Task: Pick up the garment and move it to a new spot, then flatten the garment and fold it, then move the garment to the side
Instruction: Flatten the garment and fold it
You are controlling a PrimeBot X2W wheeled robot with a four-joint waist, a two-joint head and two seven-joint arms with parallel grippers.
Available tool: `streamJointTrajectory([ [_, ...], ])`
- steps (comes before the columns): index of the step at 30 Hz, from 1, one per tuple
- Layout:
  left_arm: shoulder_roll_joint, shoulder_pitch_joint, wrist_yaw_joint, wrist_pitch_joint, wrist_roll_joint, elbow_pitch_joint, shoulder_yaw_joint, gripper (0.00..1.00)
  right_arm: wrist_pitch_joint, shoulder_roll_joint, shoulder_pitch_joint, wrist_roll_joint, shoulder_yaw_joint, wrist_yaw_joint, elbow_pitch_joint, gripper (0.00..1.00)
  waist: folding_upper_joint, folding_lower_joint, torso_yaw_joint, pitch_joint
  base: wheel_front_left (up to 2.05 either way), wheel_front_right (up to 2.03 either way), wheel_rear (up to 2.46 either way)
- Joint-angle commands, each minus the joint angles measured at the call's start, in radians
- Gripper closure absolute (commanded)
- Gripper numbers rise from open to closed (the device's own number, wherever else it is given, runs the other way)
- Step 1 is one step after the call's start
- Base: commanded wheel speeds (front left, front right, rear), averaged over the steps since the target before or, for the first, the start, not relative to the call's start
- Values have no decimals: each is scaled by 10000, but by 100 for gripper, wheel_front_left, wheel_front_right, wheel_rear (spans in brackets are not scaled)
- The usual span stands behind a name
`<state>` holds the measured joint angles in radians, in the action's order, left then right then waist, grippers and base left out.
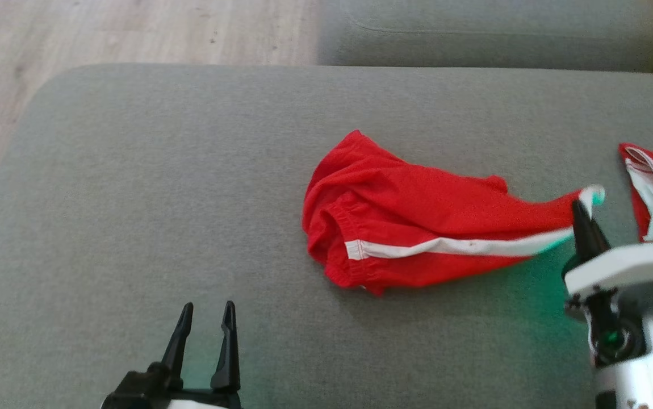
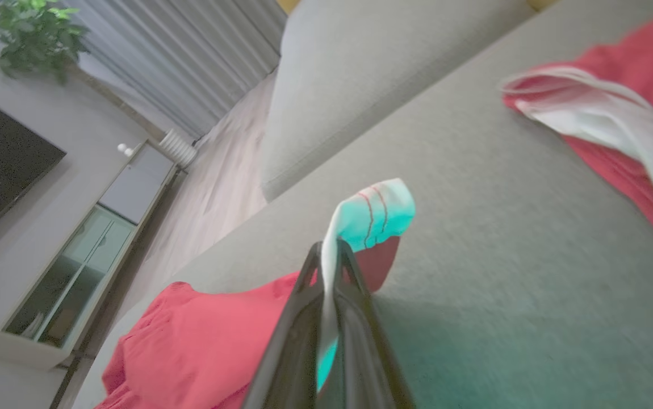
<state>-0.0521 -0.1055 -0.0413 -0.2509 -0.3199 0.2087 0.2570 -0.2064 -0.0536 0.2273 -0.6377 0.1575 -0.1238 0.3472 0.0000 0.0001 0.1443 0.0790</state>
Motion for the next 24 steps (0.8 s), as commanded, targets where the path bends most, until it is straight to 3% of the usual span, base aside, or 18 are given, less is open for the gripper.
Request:
streamJointTrajectory([
  [1,18,422,-32,-109,0,-284,-347,0,238,30,174,-241,-189,-69,-192,100,0,-1,-224,119,0,0,0],
  [6,18,527,-107,-109,69,-231,-386,0,984,31,-244,-792,-537,-69,774,100,0,-1,-579,159,0,0,0],
  [8,18,546,-137,-109,99,-210,-414,0,1262,32,-277,-735,-786,-69,1127,62,0,-1,-674,142,0,0,0],
  [9,18,549,-145,-109,107,-204,-430,0,1353,32,-277,-635,-919,-69,1262,13,0,-1,-708,145,0,0,0],
  [10,18,555,-158,-109,121,-197,-440,0,1444,32,-269,-551,-1007,-69,1370,0,0,-1,-734,145,0,0,0],
  [17,18,509,-204,-109,166,-146,-460,0,2051,33,-472,1223,-755,-69,1455,0,0,-1,-720,27,0,0,0],
  [24,18,292,-171,-109,165,-190,-524,0,2971,33,-1712,4346,-331,-69,-829,0,0,-1,-681,-184,0,0,0],
])
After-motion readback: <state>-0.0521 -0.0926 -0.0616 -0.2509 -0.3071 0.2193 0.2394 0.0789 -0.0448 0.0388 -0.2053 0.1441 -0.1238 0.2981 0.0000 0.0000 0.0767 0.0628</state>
